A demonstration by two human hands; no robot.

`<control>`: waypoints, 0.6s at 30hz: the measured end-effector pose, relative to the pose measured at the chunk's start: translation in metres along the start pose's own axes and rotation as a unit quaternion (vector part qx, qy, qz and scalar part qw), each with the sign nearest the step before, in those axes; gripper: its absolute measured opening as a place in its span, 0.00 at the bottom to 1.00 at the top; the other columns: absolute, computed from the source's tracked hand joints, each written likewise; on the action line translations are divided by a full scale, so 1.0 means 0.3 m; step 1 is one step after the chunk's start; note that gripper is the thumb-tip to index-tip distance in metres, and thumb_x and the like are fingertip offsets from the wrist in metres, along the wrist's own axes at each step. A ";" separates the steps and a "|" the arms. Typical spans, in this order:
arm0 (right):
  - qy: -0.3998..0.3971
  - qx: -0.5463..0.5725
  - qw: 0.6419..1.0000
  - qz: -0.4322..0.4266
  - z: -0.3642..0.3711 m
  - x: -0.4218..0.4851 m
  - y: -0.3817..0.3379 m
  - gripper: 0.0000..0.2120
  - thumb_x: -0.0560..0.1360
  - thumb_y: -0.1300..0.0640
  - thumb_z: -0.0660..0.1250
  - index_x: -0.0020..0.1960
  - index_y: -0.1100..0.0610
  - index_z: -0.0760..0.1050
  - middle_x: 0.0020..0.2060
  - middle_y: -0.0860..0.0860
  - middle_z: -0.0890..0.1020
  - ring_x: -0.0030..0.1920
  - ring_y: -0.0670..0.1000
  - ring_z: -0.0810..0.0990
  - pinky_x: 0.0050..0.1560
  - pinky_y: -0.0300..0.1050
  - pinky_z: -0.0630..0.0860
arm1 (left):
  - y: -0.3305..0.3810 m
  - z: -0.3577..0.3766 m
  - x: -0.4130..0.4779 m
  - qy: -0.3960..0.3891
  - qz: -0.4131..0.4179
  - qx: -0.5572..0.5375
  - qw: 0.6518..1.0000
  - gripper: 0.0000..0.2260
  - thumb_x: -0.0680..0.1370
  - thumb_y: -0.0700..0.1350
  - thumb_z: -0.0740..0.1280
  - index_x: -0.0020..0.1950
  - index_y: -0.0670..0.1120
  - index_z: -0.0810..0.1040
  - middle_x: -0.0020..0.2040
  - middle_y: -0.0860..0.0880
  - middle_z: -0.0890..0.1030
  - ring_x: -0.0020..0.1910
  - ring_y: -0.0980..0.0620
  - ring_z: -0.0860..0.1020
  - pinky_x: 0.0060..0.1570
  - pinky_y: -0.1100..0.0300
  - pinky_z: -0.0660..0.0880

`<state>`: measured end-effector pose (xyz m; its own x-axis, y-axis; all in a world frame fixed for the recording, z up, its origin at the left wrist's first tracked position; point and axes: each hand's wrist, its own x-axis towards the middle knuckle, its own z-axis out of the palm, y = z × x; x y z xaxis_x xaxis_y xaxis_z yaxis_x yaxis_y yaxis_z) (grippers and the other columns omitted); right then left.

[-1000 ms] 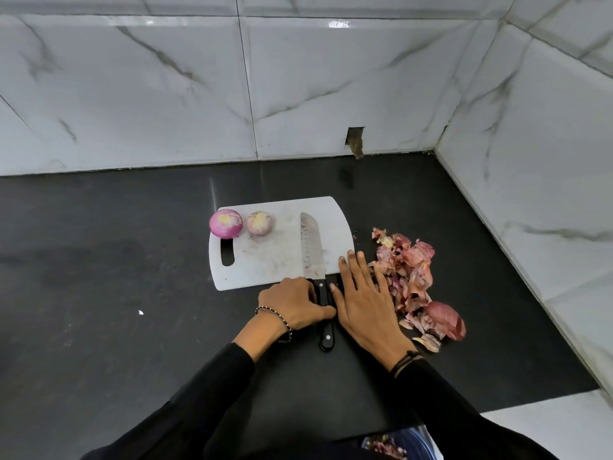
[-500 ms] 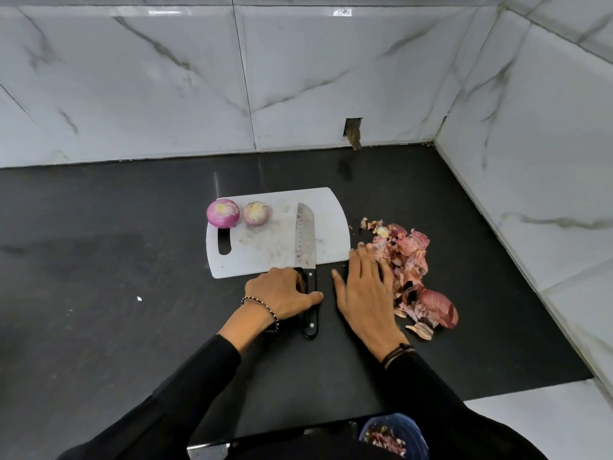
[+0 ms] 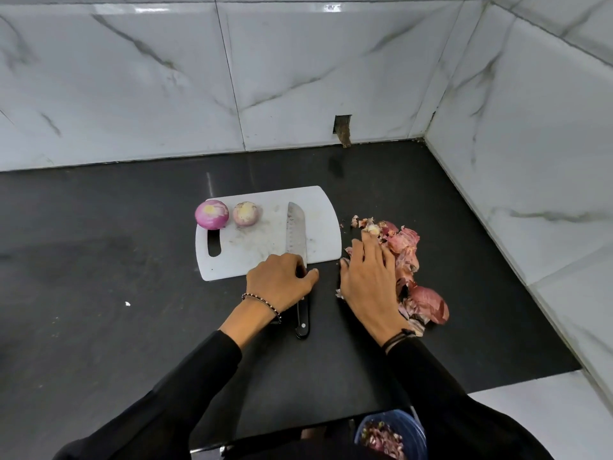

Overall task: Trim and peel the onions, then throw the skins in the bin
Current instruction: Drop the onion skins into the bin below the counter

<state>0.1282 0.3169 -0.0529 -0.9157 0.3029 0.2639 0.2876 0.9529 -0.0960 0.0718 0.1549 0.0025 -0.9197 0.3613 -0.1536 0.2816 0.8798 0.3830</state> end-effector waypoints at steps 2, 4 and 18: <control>-0.007 -0.003 1.000 -0.021 -0.029 0.042 0.021 0.18 0.79 0.54 0.68 0.65 0.63 0.75 0.69 0.62 0.76 0.72 0.60 0.73 0.71 0.55 0.70 | 0.015 0.007 0.016 0.038 0.019 -0.010 0.999 0.12 0.76 0.61 0.63 0.44 0.53 0.77 0.41 0.53 0.81 0.43 0.50 0.79 0.37 0.59 0.68; -0.051 0.004 0.998 -0.042 -0.059 0.102 0.032 0.21 0.81 0.53 0.64 0.70 0.63 0.72 0.72 0.61 0.73 0.76 0.59 0.69 0.74 0.54 0.66 | 0.039 0.020 0.044 0.079 0.045 -0.016 0.996 0.10 0.76 0.59 0.62 0.46 0.54 0.76 0.42 0.55 0.81 0.45 0.52 0.77 0.37 0.59 0.69; -0.232 -0.091 0.958 -0.140 -0.161 0.355 0.123 0.17 0.83 0.48 0.58 0.65 0.57 0.74 0.62 0.53 0.78 0.64 0.56 0.77 0.70 0.56 0.64 | 0.138 0.067 0.256 0.079 0.130 -0.003 0.988 0.13 0.79 0.47 0.61 0.63 0.47 0.75 0.63 0.48 0.78 0.68 0.48 0.67 0.64 0.54 0.62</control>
<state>0.0548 0.3849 0.0180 -0.9781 0.0369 -0.2048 0.0175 0.9952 0.0959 0.0184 0.2253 -0.0118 -0.8477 0.5219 0.0951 0.5131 0.7611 0.3969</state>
